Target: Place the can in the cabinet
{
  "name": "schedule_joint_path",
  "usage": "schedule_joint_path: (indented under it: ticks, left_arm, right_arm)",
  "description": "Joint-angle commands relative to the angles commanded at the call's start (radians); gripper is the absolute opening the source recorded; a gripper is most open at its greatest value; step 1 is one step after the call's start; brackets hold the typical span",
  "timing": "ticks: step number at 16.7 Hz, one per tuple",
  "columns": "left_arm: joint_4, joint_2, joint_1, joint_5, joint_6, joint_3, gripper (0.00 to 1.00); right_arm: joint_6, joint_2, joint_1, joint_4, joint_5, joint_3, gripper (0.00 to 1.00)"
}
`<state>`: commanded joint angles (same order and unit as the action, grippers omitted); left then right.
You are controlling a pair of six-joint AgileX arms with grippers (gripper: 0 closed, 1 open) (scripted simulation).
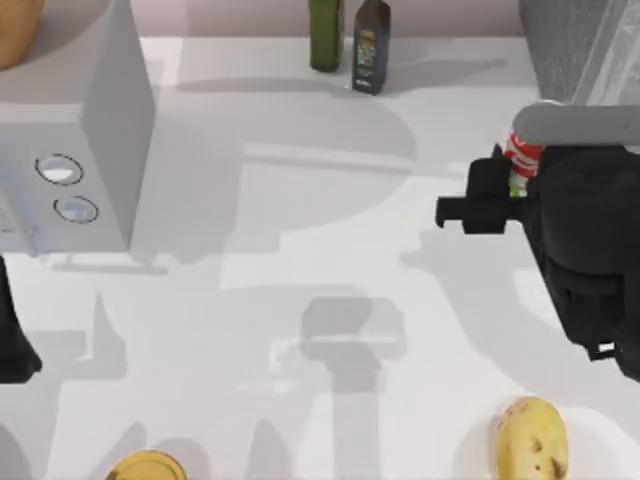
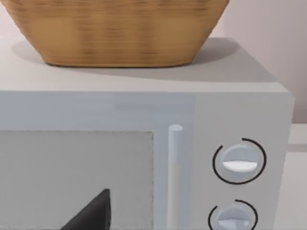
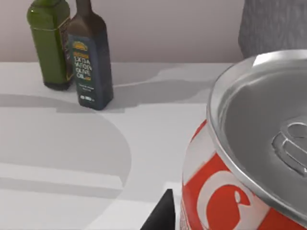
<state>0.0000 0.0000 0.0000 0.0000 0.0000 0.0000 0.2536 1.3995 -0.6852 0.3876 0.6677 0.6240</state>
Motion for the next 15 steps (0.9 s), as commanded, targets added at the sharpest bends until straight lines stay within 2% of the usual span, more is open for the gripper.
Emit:
schedule_joint_path:
  ticks: [8,15]
  left_arm:
    - [0.000,0.000,0.000,0.000,0.000,0.000,1.00]
    - [0.000,0.000,0.000,0.000,0.000,0.000,1.00]
  right_arm:
    - [-0.011,-0.043,0.026,-0.020,-0.023,-0.032,0.00]
    - [-0.068,-0.394,0.215,-0.131,-0.185,-0.203,0.00]
